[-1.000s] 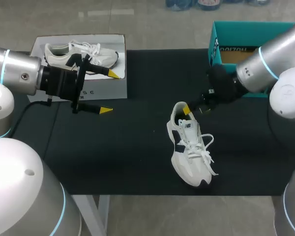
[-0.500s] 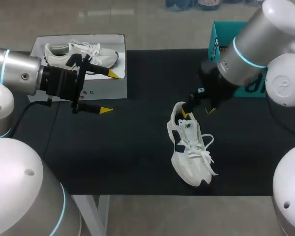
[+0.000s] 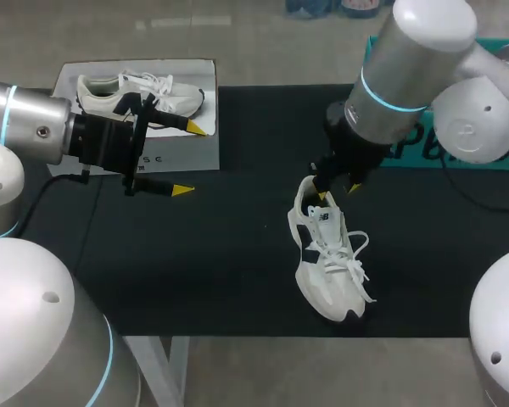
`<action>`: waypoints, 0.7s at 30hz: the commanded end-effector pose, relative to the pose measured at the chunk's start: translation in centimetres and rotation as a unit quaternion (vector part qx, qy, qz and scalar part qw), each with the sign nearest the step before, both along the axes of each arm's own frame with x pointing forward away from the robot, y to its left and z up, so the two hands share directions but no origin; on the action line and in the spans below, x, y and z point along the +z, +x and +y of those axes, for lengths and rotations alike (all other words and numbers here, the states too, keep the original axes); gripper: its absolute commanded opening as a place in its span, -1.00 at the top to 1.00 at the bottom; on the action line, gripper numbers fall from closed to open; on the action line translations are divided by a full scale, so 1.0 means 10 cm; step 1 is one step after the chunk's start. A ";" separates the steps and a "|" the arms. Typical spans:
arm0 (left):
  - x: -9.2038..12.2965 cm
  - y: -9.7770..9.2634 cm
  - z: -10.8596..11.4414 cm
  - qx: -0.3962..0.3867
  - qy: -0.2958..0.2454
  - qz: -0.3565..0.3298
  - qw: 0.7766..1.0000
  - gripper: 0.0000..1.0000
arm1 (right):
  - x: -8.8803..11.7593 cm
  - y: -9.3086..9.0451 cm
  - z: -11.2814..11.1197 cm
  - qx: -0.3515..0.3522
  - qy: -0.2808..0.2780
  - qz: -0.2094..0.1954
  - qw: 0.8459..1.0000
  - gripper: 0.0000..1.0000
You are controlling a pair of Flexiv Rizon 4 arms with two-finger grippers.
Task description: Take the shoe out of the shoebox, open the shoe tongue, remove and reinsert the insole, then place the shoe into the shoebox
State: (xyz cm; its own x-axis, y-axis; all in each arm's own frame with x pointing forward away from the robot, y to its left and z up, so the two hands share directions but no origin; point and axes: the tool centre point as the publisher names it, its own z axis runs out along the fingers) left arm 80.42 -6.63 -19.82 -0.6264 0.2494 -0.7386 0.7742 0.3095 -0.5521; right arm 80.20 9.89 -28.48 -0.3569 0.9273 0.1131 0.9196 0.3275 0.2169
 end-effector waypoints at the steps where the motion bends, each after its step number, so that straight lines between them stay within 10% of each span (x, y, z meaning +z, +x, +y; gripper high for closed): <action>1: 0.00 0.00 0.00 0.000 0.002 0.000 1.000 -1.00 | -0.17 0.12 0.13 0.003 -0.003 0.022 1.000 1.00; 21: 0.00 0.00 0.00 0.000 0.002 0.000 1.000 -1.00 | -0.96 0.25 0.25 -0.017 -0.029 0.043 0.999 1.00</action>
State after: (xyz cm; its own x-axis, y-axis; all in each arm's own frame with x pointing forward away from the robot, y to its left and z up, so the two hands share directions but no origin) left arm 80.42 -6.63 -19.81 -0.6263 0.2495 -0.7386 0.7743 0.3094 -0.5521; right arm 82.73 11.87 -36.22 -0.3288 0.9399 0.0918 0.9418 0.3192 0.1053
